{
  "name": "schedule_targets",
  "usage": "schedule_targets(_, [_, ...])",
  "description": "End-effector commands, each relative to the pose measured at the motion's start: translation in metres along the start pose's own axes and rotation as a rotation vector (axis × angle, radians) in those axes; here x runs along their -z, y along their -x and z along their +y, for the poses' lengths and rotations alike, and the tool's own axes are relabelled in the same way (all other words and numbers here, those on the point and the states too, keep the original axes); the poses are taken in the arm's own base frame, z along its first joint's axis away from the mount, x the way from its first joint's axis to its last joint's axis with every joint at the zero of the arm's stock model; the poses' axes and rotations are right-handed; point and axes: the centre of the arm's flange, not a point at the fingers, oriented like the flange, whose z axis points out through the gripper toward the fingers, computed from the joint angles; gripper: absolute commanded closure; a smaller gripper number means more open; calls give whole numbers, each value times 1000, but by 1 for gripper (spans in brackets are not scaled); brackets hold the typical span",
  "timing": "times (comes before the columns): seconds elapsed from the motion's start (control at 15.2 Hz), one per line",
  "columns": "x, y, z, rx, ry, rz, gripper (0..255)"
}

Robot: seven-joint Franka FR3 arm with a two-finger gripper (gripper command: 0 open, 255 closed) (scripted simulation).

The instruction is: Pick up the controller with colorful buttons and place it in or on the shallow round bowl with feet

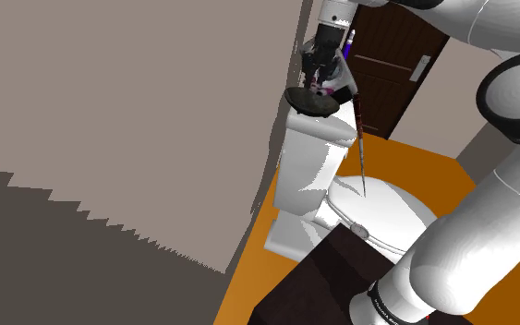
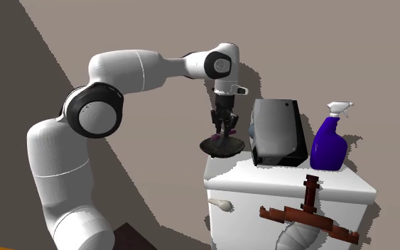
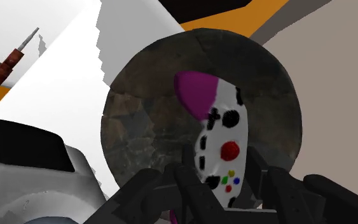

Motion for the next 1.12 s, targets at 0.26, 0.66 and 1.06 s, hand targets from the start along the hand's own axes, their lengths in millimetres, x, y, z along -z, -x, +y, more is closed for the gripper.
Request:
schedule_targets(0.26, [-26, 0, 0, 0, 0, 1, 255])
schedule_targets(0.66, [-26, 0, 1, 0, 0, 1, 255])
schedule_targets(1.06, [-26, 0, 1, 0, 0, 1, 0])
